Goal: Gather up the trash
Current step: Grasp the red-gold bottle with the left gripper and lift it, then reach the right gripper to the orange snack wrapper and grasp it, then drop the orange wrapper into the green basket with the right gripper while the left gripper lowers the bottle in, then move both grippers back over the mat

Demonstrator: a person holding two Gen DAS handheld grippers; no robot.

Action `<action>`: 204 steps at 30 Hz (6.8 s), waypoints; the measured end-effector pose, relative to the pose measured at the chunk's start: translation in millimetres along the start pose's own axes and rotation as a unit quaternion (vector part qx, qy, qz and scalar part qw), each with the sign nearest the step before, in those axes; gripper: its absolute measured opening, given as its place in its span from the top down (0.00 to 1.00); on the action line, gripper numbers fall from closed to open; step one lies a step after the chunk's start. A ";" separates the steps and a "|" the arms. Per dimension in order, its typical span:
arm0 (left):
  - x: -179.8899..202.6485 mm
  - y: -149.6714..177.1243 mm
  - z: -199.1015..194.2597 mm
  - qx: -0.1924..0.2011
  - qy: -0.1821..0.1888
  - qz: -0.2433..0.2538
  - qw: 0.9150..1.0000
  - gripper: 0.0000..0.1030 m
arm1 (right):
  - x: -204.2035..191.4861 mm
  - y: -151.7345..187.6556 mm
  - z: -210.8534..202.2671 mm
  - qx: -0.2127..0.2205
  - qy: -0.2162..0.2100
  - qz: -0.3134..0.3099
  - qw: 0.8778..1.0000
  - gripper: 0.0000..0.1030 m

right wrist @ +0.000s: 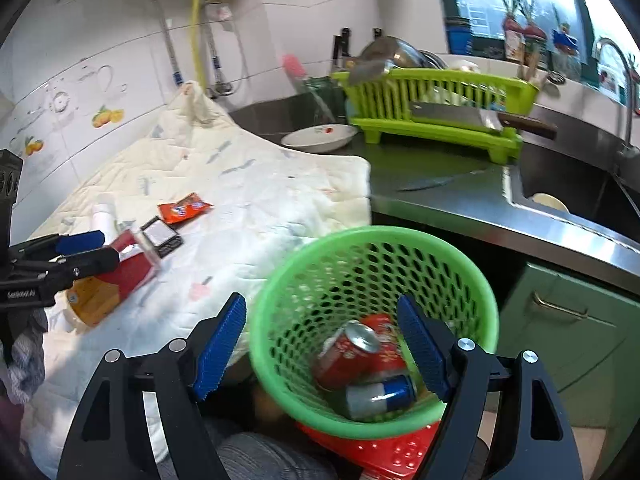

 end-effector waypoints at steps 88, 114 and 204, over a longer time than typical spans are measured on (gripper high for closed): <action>-155.4 69.2 -19.5 -0.040 -0.056 -0.134 0.989 0.34 | -162.1 -106.4 333.6 -0.216 -0.165 -0.140 0.952 0.31; -157.7 69.3 -22.0 -0.038 -0.049 -0.146 0.987 0.34 | -170.4 -104.5 333.0 -0.191 -0.121 -0.178 0.958 0.42; 204.1 -1.1 105.9 -0.112 0.193 0.063 0.973 0.21 | 137.8 19.4 -41.3 -0.015 0.067 0.093 0.993 0.18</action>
Point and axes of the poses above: each gripper's, at about its wrist camera, not at the fingertips, and z roughly the way its jaws point, x to its right, y to its underside, the point moved 3 cm from there along z, roughly the way its jaws point, and after that the axes turned 7 degrees about -y, right-handed, at the moved point
